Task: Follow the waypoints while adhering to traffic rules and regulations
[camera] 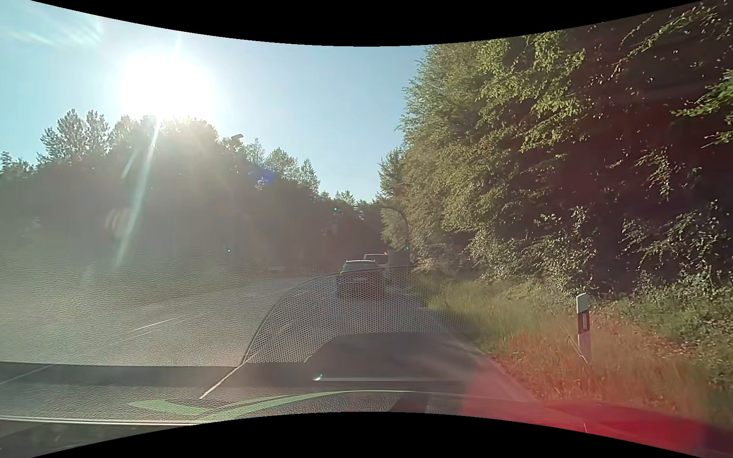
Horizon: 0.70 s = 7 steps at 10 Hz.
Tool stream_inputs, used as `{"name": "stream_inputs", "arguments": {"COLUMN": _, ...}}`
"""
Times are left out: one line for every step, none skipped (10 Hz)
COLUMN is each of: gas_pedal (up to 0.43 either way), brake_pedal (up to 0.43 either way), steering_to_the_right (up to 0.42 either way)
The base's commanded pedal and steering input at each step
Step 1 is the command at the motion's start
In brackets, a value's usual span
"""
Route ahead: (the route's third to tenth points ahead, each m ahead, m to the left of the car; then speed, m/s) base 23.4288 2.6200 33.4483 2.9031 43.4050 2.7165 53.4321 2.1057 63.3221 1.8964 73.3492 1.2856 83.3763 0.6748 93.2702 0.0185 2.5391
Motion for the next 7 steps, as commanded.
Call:
{"name": "stream_inputs", "arguments": {"gas_pedal": 0.0, "brake_pedal": 0.0, "steering_to_the_right": -0.005}}
{"name": "stream_inputs", "arguments": {"gas_pedal": 0.0, "brake_pedal": 0.0, "steering_to_the_right": -0.005}}
{"name": "stream_inputs", "arguments": {"gas_pedal": 0.0, "brake_pedal": 0.0, "steering_to_the_right": -0.005}}
{"name": "stream_inputs", "arguments": {"gas_pedal": 0.0, "brake_pedal": 0.0, "steering_to_the_right": -0.005}}
{"name": "stream_inputs", "arguments": {"gas_pedal": 0.0, "brake_pedal": 0.0, "steering_to_the_right": -0.005}}
{"name": "stream_inputs", "arguments": {"gas_pedal": 0.0, "brake_pedal": 0.0, "steering_to_the_right": -0.005}}
{"name": "stream_inputs", "arguments": {"gas_pedal": 0.0, "brake_pedal": 0.0, "steering_to_the_right": -0.005}}
